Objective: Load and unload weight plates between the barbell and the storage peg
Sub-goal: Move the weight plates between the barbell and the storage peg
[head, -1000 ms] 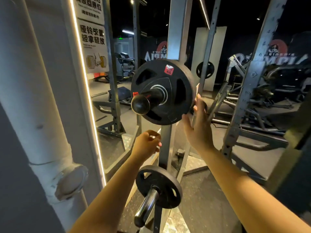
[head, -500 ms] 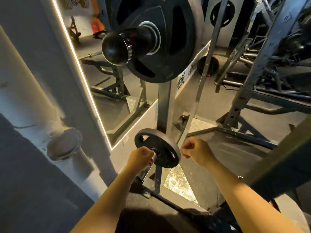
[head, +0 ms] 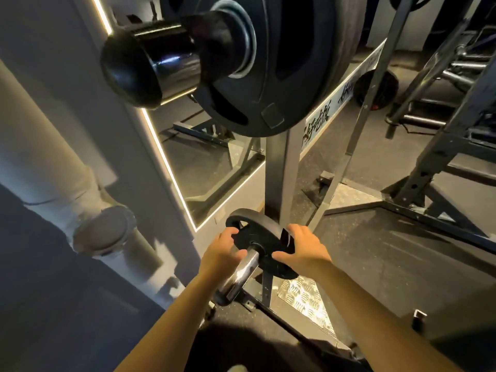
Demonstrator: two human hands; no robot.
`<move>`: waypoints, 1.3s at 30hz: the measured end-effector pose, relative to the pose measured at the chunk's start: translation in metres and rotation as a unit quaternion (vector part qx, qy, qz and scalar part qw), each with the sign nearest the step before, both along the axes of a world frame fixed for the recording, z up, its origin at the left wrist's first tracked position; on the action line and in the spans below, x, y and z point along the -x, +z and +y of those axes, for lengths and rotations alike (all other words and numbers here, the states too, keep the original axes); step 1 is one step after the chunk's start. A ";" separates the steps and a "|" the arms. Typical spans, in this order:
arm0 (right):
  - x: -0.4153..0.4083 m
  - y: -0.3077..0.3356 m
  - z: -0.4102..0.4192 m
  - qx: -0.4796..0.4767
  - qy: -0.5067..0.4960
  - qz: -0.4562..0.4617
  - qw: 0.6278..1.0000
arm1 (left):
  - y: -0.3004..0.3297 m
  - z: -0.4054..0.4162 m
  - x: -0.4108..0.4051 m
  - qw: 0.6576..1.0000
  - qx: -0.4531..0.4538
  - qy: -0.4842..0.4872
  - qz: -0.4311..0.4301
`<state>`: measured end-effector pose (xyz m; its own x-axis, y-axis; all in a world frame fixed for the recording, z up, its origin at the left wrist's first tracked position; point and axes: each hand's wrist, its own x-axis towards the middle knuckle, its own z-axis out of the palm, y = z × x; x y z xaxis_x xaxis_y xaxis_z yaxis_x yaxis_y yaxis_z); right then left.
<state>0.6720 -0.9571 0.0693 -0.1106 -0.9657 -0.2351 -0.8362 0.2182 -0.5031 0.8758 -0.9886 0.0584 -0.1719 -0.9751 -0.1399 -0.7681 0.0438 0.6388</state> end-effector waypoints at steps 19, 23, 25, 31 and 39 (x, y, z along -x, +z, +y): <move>-0.004 -0.032 -0.014 -0.043 -0.002 -0.028 0.999 | 0.011 -0.110 0.042 0.880 0.062 -0.295 -0.367; -0.003 -0.036 -0.008 -0.015 -0.020 -0.064 0.998 | 0.015 -0.122 0.049 0.857 0.027 -0.333 -0.393; -0.005 -0.044 -0.001 -0.008 -0.054 -0.085 0.995 | 0.016 -0.121 0.053 0.846 0.053 -0.344 -0.403; -0.025 -0.070 0.016 0.072 -0.160 -0.141 0.974 | 0.006 -0.108 0.058 0.854 0.135 -0.325 -0.383; -0.015 -0.059 0.007 -0.004 -0.129 -0.119 0.984 | -0.005 -0.108 0.053 0.888 0.134 -0.284 -0.336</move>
